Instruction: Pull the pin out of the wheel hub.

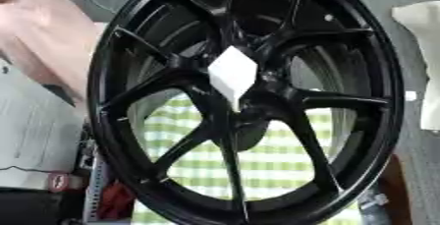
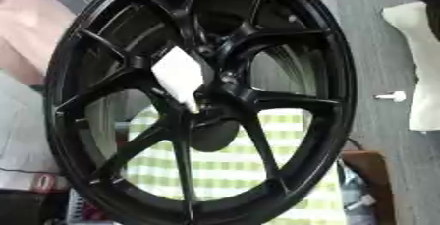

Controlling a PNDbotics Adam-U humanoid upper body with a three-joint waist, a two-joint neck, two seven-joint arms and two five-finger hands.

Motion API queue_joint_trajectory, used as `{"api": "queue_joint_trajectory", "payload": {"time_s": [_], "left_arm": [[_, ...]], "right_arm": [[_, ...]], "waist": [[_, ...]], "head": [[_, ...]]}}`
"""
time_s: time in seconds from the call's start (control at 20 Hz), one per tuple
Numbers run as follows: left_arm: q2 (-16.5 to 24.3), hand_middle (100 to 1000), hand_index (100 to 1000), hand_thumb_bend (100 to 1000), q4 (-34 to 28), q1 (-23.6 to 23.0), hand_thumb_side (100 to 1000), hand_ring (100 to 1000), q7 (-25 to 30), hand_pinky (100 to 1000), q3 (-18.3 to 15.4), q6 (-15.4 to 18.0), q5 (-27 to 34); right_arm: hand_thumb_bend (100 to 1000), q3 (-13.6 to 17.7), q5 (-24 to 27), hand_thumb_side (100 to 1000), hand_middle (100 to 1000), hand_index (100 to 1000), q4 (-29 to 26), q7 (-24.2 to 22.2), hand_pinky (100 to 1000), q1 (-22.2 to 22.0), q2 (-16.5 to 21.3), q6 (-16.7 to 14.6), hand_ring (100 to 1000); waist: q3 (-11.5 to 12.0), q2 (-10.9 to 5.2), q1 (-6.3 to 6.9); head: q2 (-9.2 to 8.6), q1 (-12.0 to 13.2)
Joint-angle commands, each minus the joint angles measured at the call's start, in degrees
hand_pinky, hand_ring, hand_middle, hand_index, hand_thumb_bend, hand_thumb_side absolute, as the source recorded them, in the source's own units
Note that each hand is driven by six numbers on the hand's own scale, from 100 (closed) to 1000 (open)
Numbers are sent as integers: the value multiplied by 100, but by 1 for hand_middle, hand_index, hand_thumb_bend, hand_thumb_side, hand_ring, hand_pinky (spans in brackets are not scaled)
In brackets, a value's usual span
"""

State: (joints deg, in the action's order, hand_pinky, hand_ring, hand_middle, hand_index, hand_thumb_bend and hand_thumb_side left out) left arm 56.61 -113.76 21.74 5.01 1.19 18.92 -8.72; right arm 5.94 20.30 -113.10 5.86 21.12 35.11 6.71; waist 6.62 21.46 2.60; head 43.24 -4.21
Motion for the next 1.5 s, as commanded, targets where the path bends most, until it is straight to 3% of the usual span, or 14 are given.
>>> {"api": "queue_joint_trajectory", "payload": {"time_s": [0.05,0.35,0.8,1.25,1.5], "left_arm": [[690,726,826,100,-83,317,719,728,449,812,279,-40,-85],[1015,718,826,118,-83,1254,724,741,1434,810,928,-224,96],[710,723,831,140,-83,2625,778,747,3136,820,1761,-1063,559],[191,723,839,148,-75,3481,794,743,3880,828,2257,-1938,972],[-148,772,894,217,73,3823,753,784,4124,857,2536,-2122,910]], "right_arm": [[278,0,-30,279,512,631,-27,-46,886,37,218,-8,703],[277,-63,-25,280,511,631,-1,-112,886,55,262,7,703],[274,-138,-20,281,511,631,38,-204,885,79,306,17,703],[272,-184,-7,283,511,631,56,-255,885,110,292,18,703],[272,-202,6,284,511,630,72,-279,885,133,262,28,703]], "waist": [[-25,-198,20],[-126,-247,85],[-233,-326,137],[-318,-357,106],[-365,-349,91]], "head": [[11,3],[-32,-2],[-72,98],[-98,177],[-118,175]]}}
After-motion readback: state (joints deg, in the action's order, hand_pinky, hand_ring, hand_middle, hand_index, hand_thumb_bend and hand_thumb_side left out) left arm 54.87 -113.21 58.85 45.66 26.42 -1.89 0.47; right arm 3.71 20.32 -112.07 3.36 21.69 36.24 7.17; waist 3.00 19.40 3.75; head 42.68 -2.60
